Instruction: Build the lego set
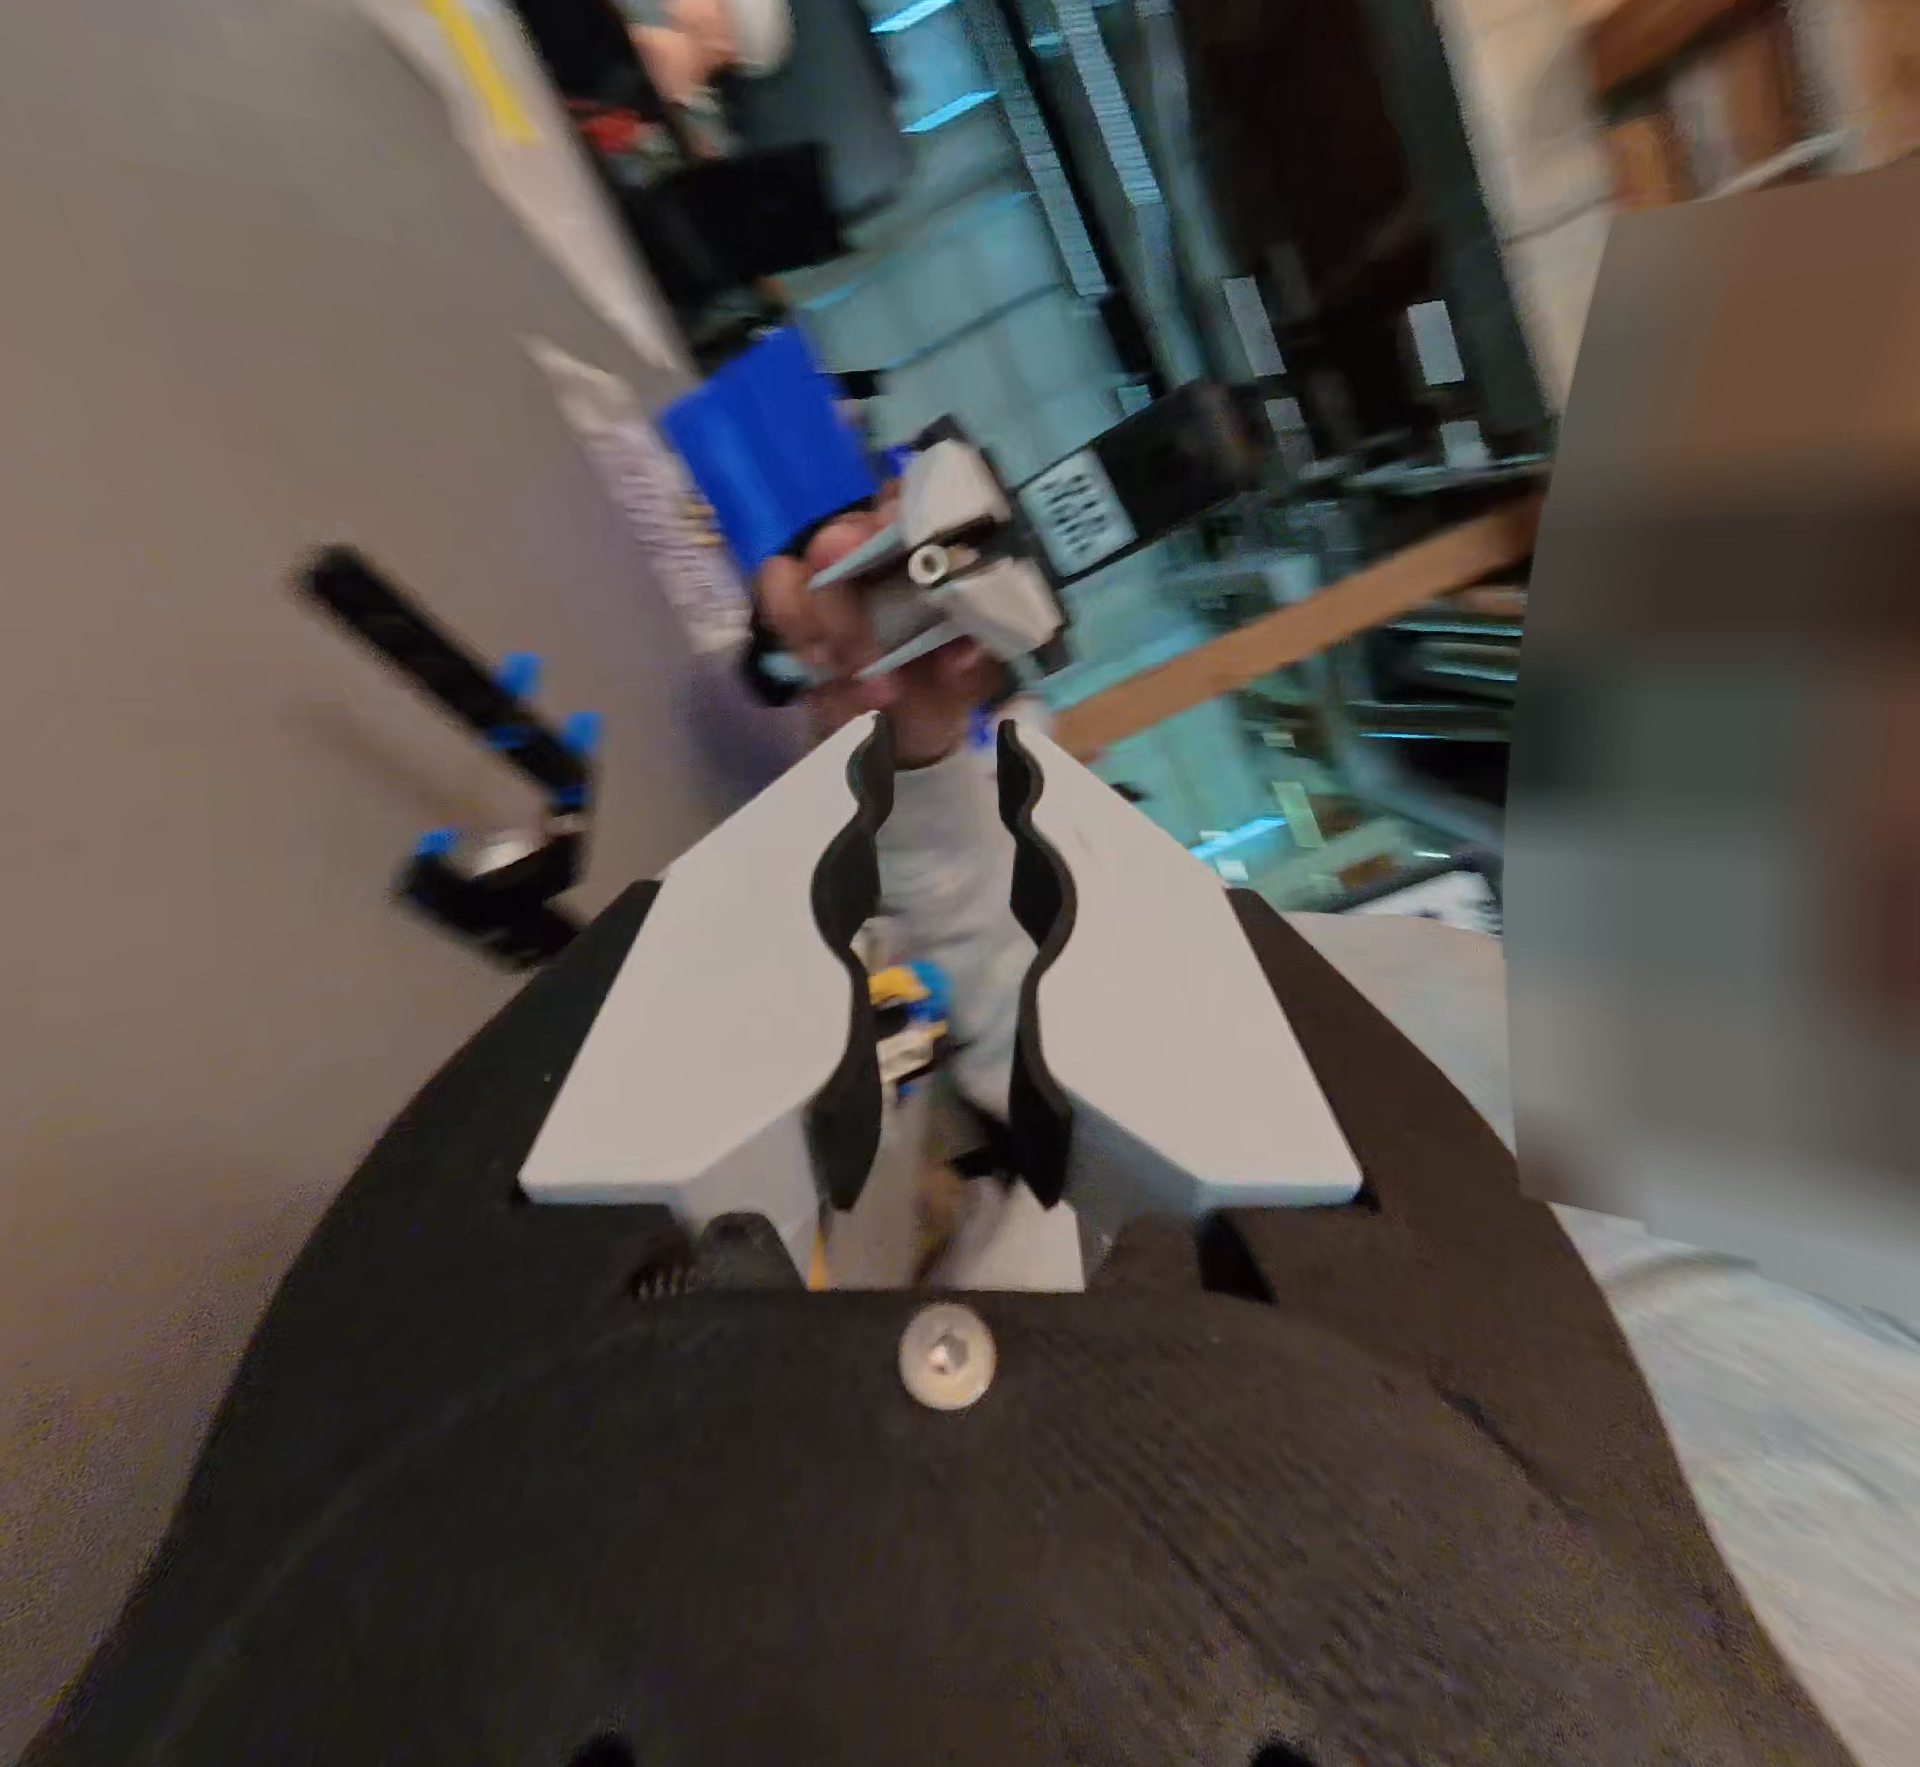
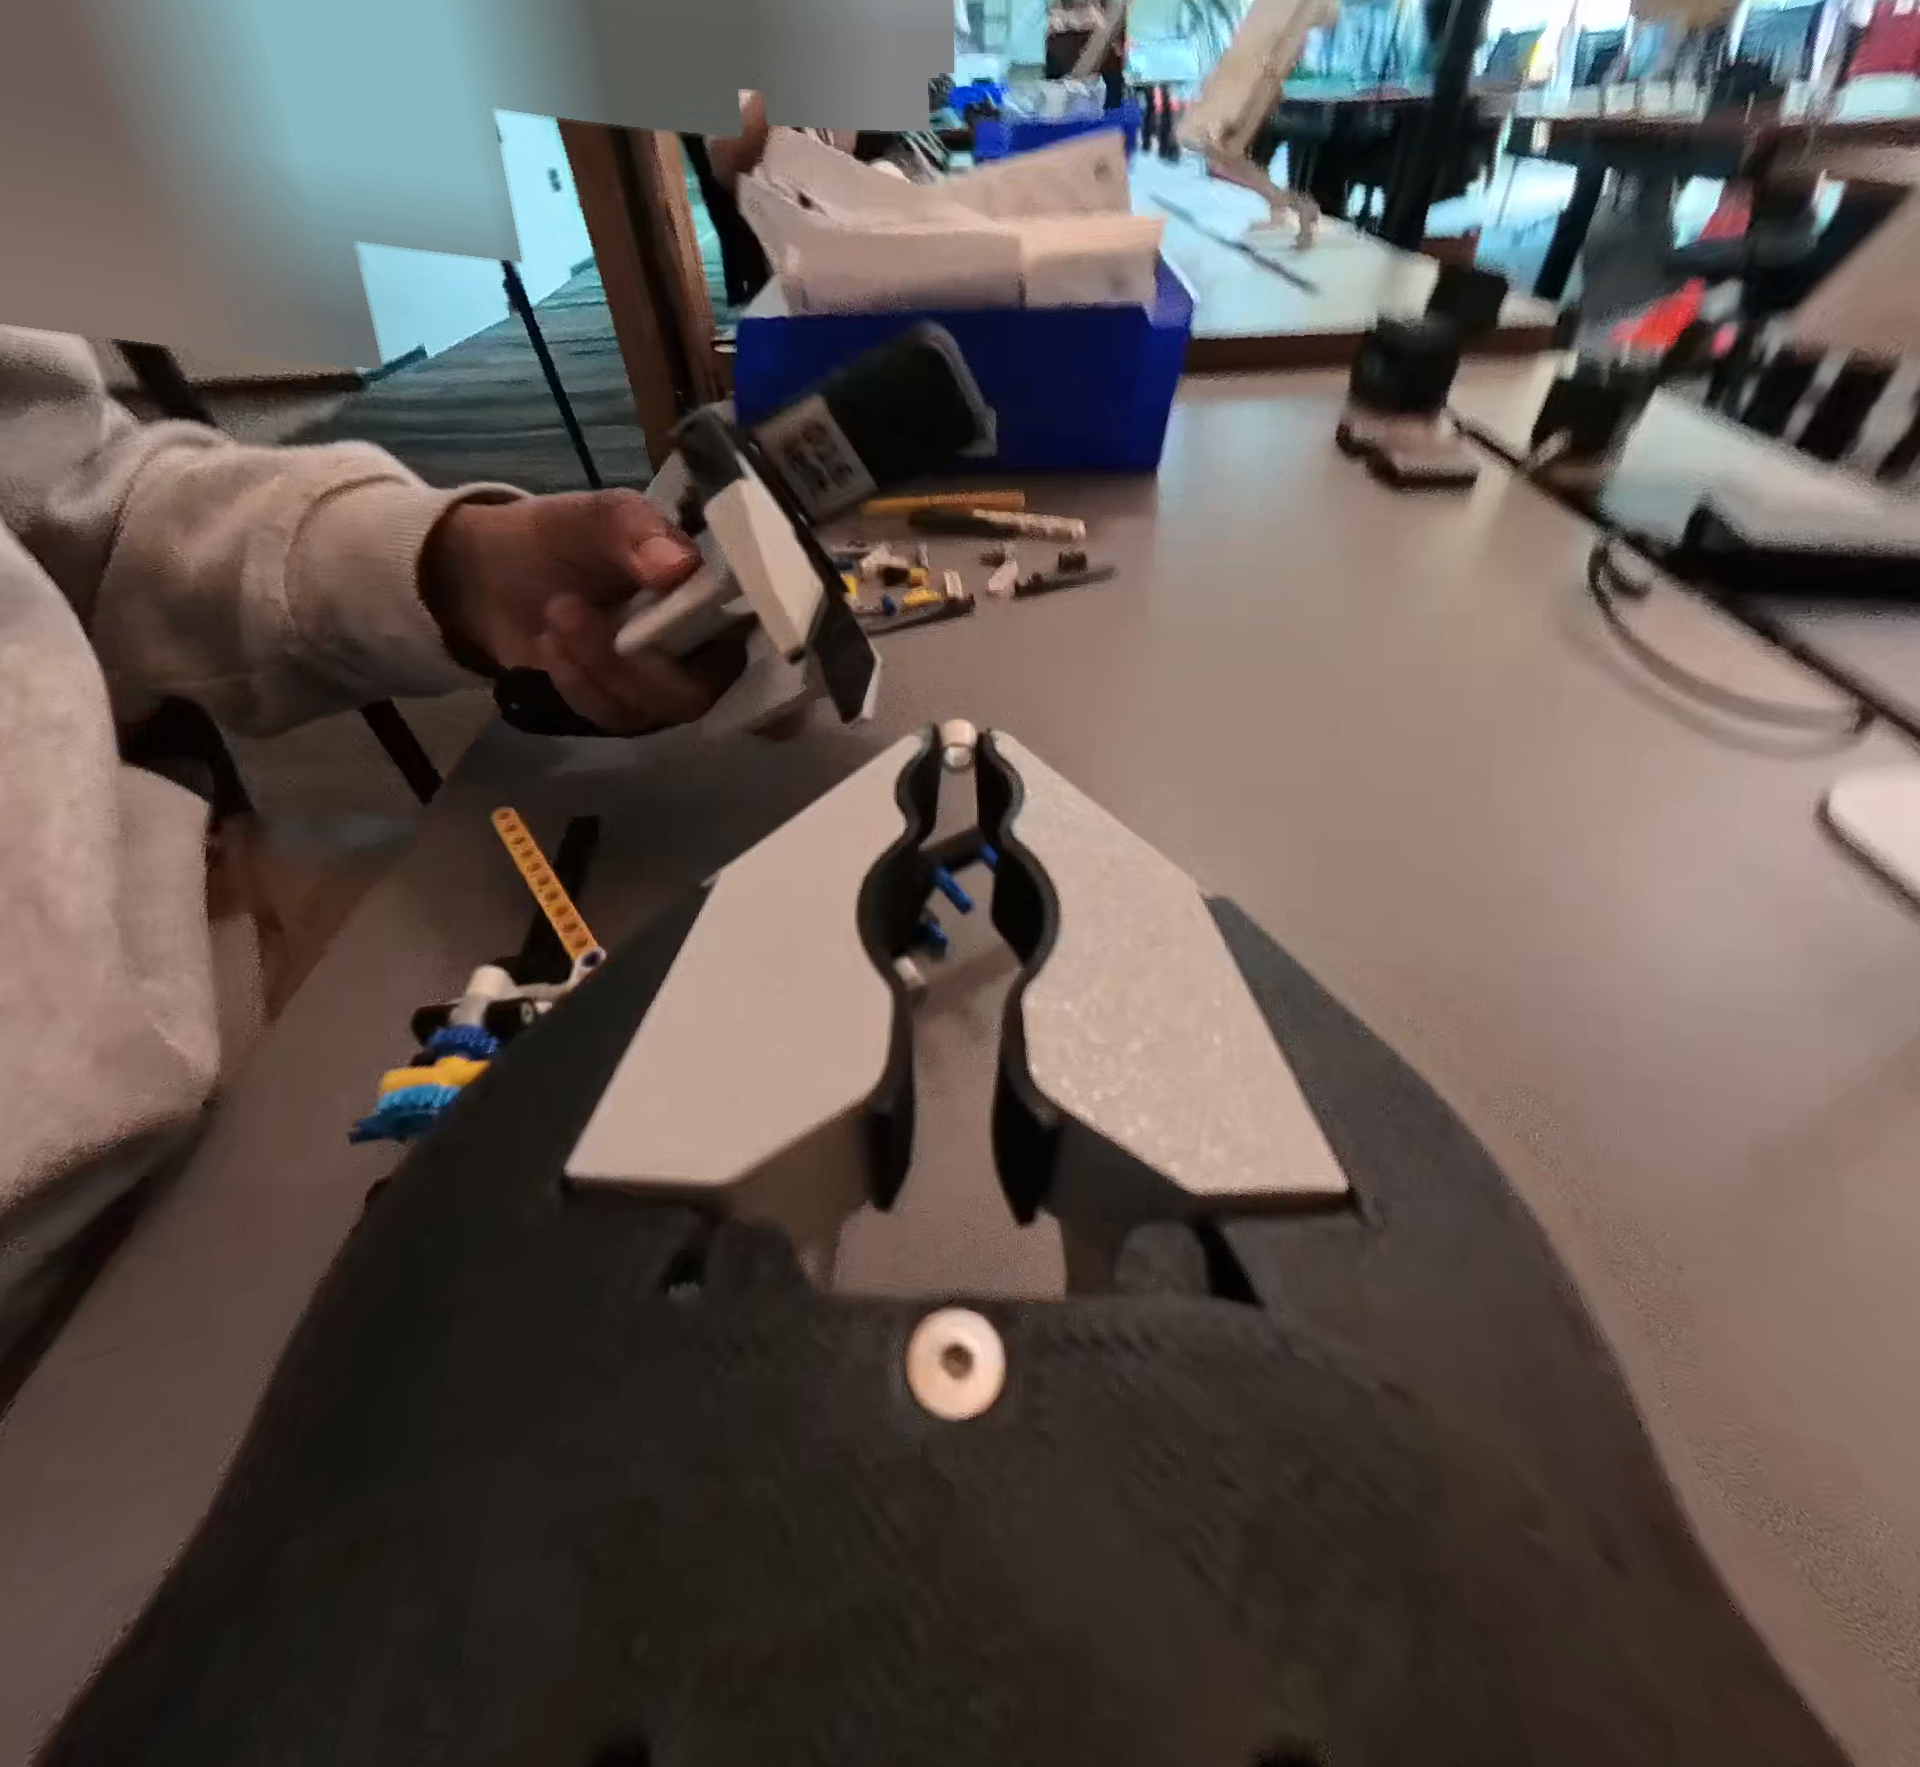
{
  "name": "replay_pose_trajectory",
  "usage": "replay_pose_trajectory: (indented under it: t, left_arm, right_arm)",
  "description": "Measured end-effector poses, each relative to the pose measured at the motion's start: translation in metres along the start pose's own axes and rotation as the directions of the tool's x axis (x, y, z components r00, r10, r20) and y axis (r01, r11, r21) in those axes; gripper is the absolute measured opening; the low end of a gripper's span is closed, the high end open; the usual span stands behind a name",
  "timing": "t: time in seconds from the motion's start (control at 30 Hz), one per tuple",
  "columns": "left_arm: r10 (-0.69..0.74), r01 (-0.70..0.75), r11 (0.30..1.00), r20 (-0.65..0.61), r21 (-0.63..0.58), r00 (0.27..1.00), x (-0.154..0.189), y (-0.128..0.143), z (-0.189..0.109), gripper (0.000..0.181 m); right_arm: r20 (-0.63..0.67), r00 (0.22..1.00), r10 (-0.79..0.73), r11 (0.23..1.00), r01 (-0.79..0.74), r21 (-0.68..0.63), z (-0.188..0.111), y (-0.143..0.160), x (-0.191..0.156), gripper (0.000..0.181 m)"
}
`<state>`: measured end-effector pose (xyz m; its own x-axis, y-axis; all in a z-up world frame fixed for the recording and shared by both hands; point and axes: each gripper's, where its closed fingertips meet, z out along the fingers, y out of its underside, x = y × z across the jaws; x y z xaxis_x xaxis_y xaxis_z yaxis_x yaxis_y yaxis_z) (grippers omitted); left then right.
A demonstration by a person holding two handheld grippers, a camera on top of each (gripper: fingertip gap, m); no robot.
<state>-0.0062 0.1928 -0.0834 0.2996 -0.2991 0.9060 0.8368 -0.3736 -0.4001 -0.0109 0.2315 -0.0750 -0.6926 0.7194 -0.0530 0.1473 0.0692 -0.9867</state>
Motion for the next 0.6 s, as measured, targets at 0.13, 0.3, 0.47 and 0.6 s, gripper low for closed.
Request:
replay_pose_trajectory:
  t: [0.13, 0.3, 0.47, 0.6]
  left_arm:
    - [0.053, -0.025, 0.994, 0.275, -0.105, 0.960, -0.043, 0.010, -0.016, 0.011]
    - [-0.054, 0.080, 0.993, 0.269, -0.086, 0.962, -0.056, 0.016, -0.011, 0.023]
    - [0.118, -0.062, 0.986, 0.387, -0.155, 0.915, -0.074, 0.014, -0.010, 0.023]
    - [0.098, -0.048, 0.989, 0.383, -0.138, 0.919, -0.077, 0.009, -0.006, 0.021]
  right_arm:
    - [0.007, 0.983, 0.183, 0.982, -0.182, -0.040, 0.002, 0.018, 0.014, 0.004]
    - [0.033, 0.984, 0.178, 0.979, -0.173, -0.105, 0.010, 0.029, 0.006, 0.004]
    - [0.151, 0.979, 0.137, 0.990, -0.139, -0.001, 0.008, 0.011, -0.013, 0.005]
    - [0.185, 0.976, 0.114, 0.990, -0.128, 0.067, 0.002, -0.001, -0.017, 0.005]
